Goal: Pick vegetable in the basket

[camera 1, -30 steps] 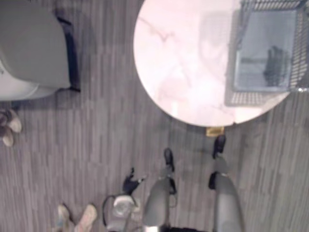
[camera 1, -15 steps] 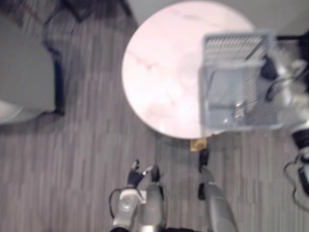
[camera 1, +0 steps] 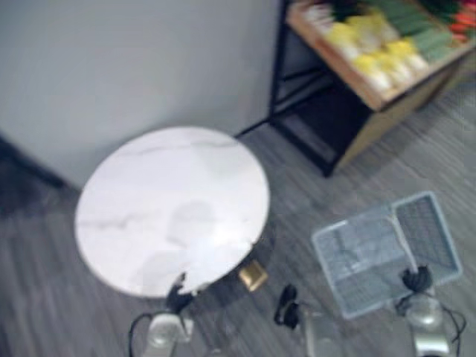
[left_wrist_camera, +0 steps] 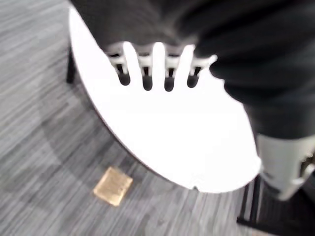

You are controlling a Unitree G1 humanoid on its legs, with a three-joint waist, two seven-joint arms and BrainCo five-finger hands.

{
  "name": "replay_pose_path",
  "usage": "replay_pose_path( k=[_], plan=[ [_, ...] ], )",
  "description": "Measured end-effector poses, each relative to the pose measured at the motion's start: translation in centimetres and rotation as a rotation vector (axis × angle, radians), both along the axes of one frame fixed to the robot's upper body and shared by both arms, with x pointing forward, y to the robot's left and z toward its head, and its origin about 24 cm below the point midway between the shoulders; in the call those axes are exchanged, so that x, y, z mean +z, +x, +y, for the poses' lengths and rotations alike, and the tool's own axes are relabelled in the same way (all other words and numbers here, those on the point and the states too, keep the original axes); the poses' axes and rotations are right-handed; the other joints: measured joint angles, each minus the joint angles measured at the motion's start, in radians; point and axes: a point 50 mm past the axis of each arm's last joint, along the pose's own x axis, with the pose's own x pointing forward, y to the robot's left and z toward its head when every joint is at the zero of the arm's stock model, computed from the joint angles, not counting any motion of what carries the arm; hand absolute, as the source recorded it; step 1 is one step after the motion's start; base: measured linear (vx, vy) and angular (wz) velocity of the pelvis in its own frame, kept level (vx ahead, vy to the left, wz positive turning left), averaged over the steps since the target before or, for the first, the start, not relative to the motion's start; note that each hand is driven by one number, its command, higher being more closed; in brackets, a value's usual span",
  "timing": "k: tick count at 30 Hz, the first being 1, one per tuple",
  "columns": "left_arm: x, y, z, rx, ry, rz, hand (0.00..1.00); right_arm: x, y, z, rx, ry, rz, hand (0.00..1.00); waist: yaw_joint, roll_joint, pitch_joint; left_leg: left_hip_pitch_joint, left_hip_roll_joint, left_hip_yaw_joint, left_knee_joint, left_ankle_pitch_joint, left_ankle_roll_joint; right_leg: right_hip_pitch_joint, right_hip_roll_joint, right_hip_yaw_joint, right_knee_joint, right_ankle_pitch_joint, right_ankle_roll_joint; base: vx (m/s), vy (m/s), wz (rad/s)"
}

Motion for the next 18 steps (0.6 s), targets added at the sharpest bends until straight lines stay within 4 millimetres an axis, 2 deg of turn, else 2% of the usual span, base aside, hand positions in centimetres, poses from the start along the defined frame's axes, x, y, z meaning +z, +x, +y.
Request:
replay_pose_path(
  k=[1,2,3,4,5,6,7,8,9,11,12,13,15,17,18],
  plan=[
    [-0.4,-0.5,-0.2,0.003,-0.004,0.023,0.0,-0.2,-0.2,0.1,0.002,0.009,0.008,1.0,0.017,-0.004,-0.014,0.039,-0.021,0.046,-0.001,-0.004,-0.006,0.004,-0.034,-0.051,0.048,0.004,0.076,0.2,-0.16,-2.3],
    [-0.9,-1.1,0.1,0.027,-0.007,0.058,0.0,-0.8,0.0,0.9,0.007,0.043,0.012,1.0,0.023,0.005,-0.02,0.055,-0.006,0.088,0.04,-0.005,-0.009,-0.007,0.013,0.002,0.036,0.023,0.106,0.21,-0.162,-2.24],
    [-1.2,-1.4,0.2,0.038,-0.01,0.074,0.0,-1.3,-0.3,1.3,0.002,0.062,0.025,1.0,0.022,0.009,-0.025,0.052,0.015,0.1,0.088,0.009,-0.029,-0.008,0.047,0.033,0.014,0.024,0.104,0.23,-0.185,-2.09],
    [-1.4,-1.7,0.1,0.056,-0.019,0.081,0.0,-2.1,-0.9,2.0,-0.004,0.096,0.045,1.0,0.03,0.007,-0.028,0.042,0.057,0.094,0.216,0.066,-0.051,0.003,0.121,0.105,-0.032,0.034,0.095,0.22,-0.152,-1.65],
    [-1.5,-1.9,0.1,0.064,-0.023,0.085,0.0,-2.5,-1.4,2.3,-0.01,0.112,0.061,1.0,0.041,0.007,-0.03,0.022,0.086,0.069,0.307,0.114,-0.041,0.017,0.155,0.153,-0.066,0.046,0.094,0.31,-0.177,-2.13],
    [-1.7,-2.6,0.0,0.09,-0.029,0.094,0.0,-3.3,-2.1,2.6,-0.01,0.127,0.099,1.0,0.046,0.013,-0.034,-0.062,0.141,-0.038,0.526,0.161,0.065,0.051,0.221,0.229,-0.129,0.064,0.093,0.34,-0.163,-2.28],
    [-2.1,-3.1,-0.6,0.099,-0.051,0.11,0.0,-4.1,-2.7,2.7,-0.017,0.145,0.146,1.0,0.053,0.013,-0.033,-0.157,0.123,-0.194,0.682,0.092,0.079,0.085,0.259,0.302,-0.159,0.069,0.088,0.43,-0.152,-2.64],
    [-2.4,-3.5,-1.1,0.107,-0.068,0.126,0.0,-5.0,-3.7,2.6,-0.042,0.17,0.191,1.0,0.07,0.008,-0.03,-0.225,0.075,-0.321,0.756,0.043,0.042,0.13,0.282,0.376,-0.178,0.076,0.076,0.43,-0.1,-2.32],
    [-2.6,-3.8,-1.3,0.115,-0.072,0.134,0.0,-5.7,-4.6,2.6,-0.057,0.186,0.231,1.0,0.077,0.001,-0.026,-0.254,0.048,-0.367,0.765,0.024,0.026,0.171,0.294,0.43,-0.192,0.076,0.075,0.44,-0.042,-1.95],
    [-2.6,-4.0,-1.4,0.153,-0.084,0.126,0.0,-6.6,-5.9,2.5,-0.085,0.204,0.294,1.0,0.095,-0.009,-0.019,-0.336,0.021,-0.398,0.74,0.0,0.025,0.238,0.312,0.538,-0.23,0.071,0.087,0.31,0.008,-1.51],
    [-2.5,-4.0,-1.2,0.171,-0.085,0.119,0.0,-6.9,-6.2,2.4,-0.102,0.211,0.318,1.0,0.104,-0.005,-0.018,-0.376,0.006,-0.401,0.702,-0.001,0.028,0.257,0.316,0.584,-0.245,0.073,0.091,0.25,0.065,-1.32],
    [-2.5,-4.1,-1.1,0.186,-0.085,0.119,0.0,-7.1,-6.6,2.2,-0.119,0.216,0.341,1.0,0.108,-0.006,-0.016,-0.408,-0.013,-0.399,0.632,-0.003,0.03,0.274,0.316,0.625,-0.258,0.071,0.097,0.29,0.11,-1.24],
    [-2.6,-4.1,-1.3,0.199,-0.089,0.116,0.0,-7.5,-7.7,1.8,-0.147,0.219,0.376,1.0,0.11,0.01,-0.012,-0.458,-0.051,-0.382,0.463,0.0,0.035,0.32,0.317,0.68,-0.292,0.062,0.111,0.28,0.132,-0.81],
    [-2.5,-3.9,-1.9,0.207,-0.101,0.103,0.0,-8.0,-9.0,1.6,-0.189,0.237,0.409,1.0,0.111,0.019,-0.01,-0.477,-0.097,-0.33,0.195,0.057,0.058,0.377,0.318,0.719,-0.329,0.038,0.14,0.33,0.156,-0.45],
    [-2.5,-3.8,-2.0,0.209,-0.104,0.101,0.0,-8.1,-9.3,1.5,-0.199,0.24,0.415,1.0,0.112,0.02,-0.011,-0.476,-0.108,-0.327,0.149,0.068,0.069,0.385,0.32,0.724,-0.323,0.022,0.147,0.47,0.21,-0.41]
  ],
)
